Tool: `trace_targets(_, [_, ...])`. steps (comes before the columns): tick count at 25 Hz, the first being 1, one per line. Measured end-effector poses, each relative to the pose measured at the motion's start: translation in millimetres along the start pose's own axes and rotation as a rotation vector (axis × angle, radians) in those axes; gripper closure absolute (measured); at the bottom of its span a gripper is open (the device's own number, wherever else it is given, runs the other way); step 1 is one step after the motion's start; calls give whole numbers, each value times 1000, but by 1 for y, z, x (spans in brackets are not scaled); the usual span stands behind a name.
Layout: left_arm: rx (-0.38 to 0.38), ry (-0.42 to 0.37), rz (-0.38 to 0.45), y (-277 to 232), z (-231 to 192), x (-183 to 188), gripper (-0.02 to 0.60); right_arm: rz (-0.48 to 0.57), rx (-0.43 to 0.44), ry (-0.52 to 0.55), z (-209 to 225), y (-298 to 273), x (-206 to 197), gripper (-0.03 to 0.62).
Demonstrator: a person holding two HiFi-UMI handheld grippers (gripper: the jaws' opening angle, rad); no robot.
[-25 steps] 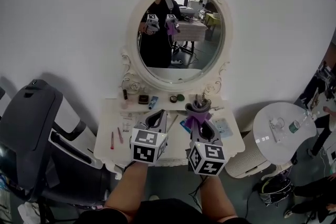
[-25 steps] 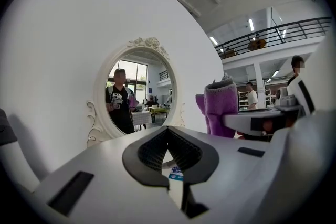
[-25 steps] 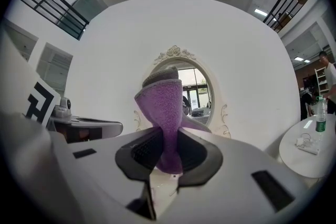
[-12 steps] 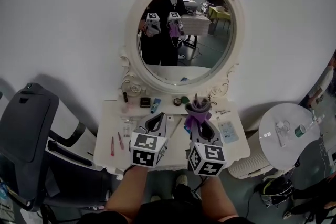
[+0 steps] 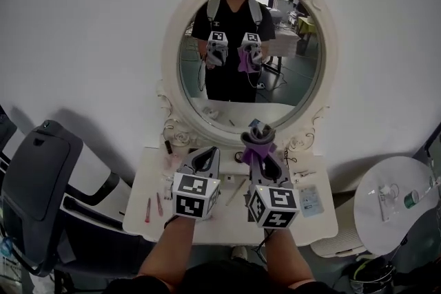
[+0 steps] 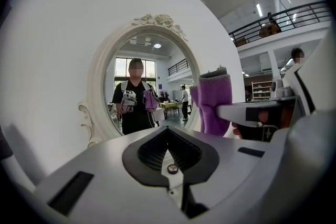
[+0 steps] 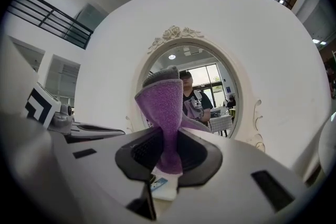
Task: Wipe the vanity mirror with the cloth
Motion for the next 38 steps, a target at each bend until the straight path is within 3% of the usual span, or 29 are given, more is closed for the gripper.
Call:
trace_targets(6, [15, -23, -10, -54, 13, 6, 584, 0, 1, -34, 54, -41, 7, 519])
trace_targets(15, [84, -23, -13, -101, 18, 13, 584, 12, 48, -22, 100, -91, 18, 519])
trace_targets(24, [42, -39, -17, -124, 6, 15, 584, 119, -37, 127, 146, -139, 80, 519])
trace_targets(26, [31, -38, -10, -126, 1, 17, 584, 142, -67, 203, 154, -146, 99, 519])
trace_targets(29, [6, -43, -13, -128, -3, 17, 584, 167, -85, 402, 155, -152, 128, 519])
trace_targets(38, [-44, -31, -2, -125, -11, 16, 584, 151, -22, 908, 130, -176, 181, 519])
Point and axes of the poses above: the fingertips, and each gripper's own axes: y backward along the fingers, z to its right, x out of its top, the point moved 8 cm from there along y, backward along the fingers, and after that the axes turned 12 degrees about z, right-handed, at the moved point
